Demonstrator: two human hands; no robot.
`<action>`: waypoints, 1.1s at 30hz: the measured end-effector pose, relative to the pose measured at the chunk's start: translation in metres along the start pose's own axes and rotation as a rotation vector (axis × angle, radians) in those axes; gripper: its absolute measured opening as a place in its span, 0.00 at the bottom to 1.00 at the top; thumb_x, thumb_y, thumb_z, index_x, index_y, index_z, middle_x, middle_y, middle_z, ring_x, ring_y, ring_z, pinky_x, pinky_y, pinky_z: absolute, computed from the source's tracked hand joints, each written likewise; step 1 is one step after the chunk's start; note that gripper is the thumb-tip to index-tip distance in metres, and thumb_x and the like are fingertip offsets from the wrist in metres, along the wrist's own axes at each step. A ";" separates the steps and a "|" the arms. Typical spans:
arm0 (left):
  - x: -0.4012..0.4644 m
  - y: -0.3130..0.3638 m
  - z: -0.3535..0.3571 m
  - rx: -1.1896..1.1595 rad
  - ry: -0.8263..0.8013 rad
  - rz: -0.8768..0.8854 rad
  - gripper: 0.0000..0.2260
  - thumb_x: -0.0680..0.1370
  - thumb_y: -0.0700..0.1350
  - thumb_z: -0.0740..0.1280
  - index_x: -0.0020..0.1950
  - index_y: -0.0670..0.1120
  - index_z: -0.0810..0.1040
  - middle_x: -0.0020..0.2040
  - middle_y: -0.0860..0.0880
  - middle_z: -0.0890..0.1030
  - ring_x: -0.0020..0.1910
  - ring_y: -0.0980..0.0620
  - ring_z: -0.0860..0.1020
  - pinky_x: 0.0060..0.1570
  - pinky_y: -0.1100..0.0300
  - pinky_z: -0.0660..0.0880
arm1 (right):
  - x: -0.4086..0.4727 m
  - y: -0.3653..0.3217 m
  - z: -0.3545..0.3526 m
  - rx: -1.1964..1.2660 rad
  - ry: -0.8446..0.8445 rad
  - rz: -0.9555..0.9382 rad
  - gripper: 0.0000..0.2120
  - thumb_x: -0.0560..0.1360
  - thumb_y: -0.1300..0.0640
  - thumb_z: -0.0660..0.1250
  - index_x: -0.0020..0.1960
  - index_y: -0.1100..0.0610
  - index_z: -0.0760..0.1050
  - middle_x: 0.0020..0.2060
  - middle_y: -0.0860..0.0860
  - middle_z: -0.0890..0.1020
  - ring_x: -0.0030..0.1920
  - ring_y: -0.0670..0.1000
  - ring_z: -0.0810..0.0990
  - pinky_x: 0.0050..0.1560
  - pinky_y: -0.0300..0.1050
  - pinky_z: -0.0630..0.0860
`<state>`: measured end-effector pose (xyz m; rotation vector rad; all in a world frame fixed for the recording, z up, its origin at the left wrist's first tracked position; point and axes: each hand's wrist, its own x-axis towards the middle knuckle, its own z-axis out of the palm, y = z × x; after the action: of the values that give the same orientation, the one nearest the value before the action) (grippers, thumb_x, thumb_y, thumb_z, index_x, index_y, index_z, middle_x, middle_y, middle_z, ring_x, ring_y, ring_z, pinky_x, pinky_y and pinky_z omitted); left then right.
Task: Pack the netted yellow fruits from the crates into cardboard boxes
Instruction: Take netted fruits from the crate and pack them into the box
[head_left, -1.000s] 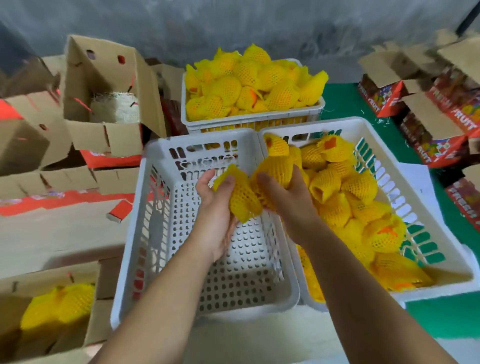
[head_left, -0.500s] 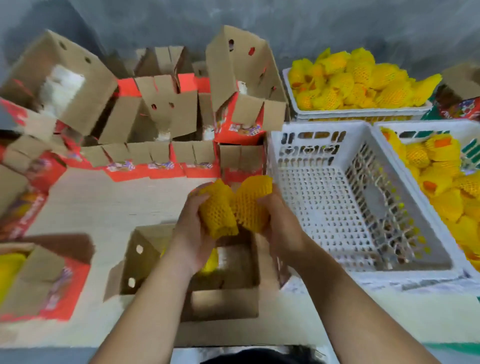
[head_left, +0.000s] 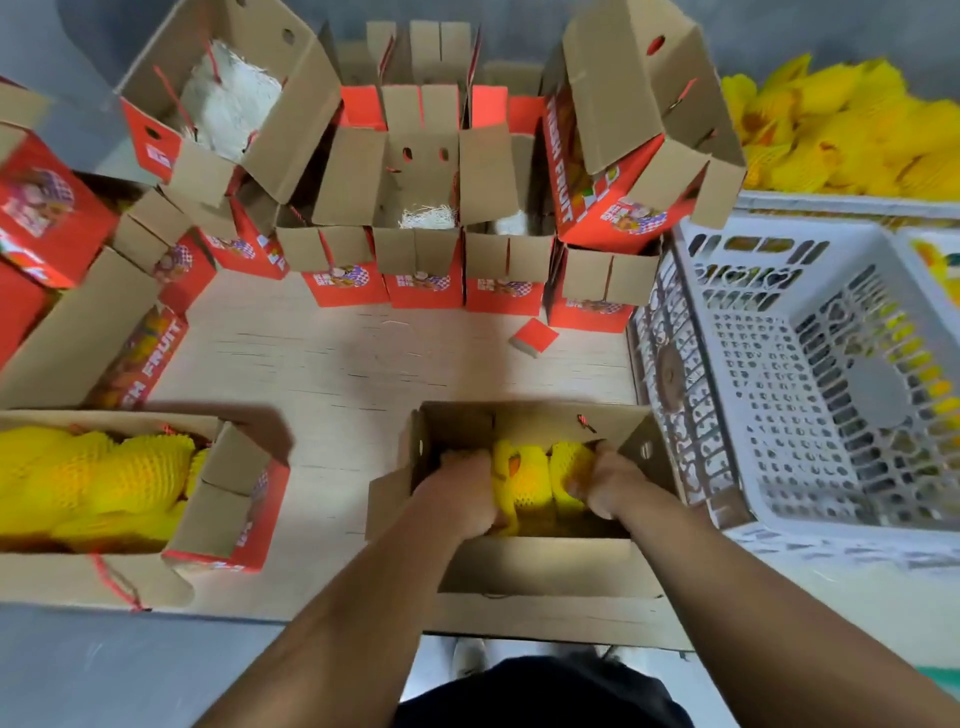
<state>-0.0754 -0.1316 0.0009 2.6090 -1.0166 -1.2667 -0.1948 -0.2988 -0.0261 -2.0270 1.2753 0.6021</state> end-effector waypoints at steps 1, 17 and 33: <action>0.005 0.002 0.005 0.096 -0.011 -0.017 0.27 0.81 0.48 0.68 0.78 0.46 0.64 0.76 0.38 0.64 0.69 0.39 0.73 0.71 0.44 0.71 | 0.005 0.000 0.001 -0.014 -0.002 0.024 0.26 0.80 0.53 0.69 0.73 0.59 0.65 0.65 0.60 0.78 0.66 0.60 0.78 0.62 0.47 0.75; 0.008 0.071 -0.026 0.064 0.117 0.159 0.11 0.83 0.58 0.62 0.59 0.54 0.77 0.54 0.53 0.80 0.53 0.50 0.78 0.57 0.51 0.76 | -0.061 0.030 -0.052 0.193 0.341 -0.474 0.18 0.80 0.55 0.65 0.69 0.53 0.74 0.59 0.54 0.83 0.59 0.56 0.82 0.59 0.49 0.78; 0.072 0.497 0.062 -0.266 0.346 0.851 0.13 0.84 0.42 0.63 0.68 0.49 0.79 0.62 0.47 0.82 0.59 0.46 0.81 0.55 0.46 0.78 | 0.015 0.338 -0.278 0.593 0.773 -0.405 0.16 0.80 0.60 0.63 0.67 0.51 0.76 0.53 0.47 0.84 0.50 0.48 0.84 0.47 0.44 0.78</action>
<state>-0.3531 -0.5481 0.0753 1.7559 -1.4997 -0.6507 -0.4852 -0.6156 0.0549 -1.9387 1.1769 -0.7402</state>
